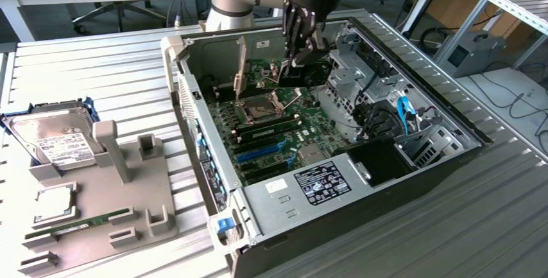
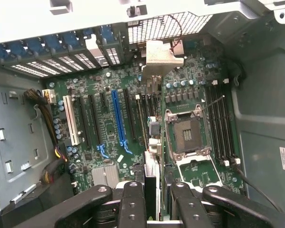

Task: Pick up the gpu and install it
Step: 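Insert the gpu into the slot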

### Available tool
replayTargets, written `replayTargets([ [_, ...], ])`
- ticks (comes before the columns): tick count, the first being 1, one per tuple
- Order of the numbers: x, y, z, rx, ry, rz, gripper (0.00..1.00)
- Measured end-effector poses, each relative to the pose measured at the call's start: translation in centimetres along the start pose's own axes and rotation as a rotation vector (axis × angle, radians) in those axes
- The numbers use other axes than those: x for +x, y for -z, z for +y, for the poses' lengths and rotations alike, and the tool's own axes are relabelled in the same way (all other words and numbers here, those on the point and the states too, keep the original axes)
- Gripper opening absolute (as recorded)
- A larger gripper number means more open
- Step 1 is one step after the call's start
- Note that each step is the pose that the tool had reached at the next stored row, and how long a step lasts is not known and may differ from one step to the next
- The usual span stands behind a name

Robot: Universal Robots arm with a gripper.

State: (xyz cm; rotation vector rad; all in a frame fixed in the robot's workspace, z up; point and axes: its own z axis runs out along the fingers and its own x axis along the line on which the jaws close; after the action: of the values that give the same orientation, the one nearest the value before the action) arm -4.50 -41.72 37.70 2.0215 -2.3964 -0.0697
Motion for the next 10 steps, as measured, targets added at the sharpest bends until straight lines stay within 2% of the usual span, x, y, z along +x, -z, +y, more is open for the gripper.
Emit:
replayTargets([
  [10, 0.0, -0.01, 0.0, -0.0004, 0.017, 0.0007, 0.26],
])
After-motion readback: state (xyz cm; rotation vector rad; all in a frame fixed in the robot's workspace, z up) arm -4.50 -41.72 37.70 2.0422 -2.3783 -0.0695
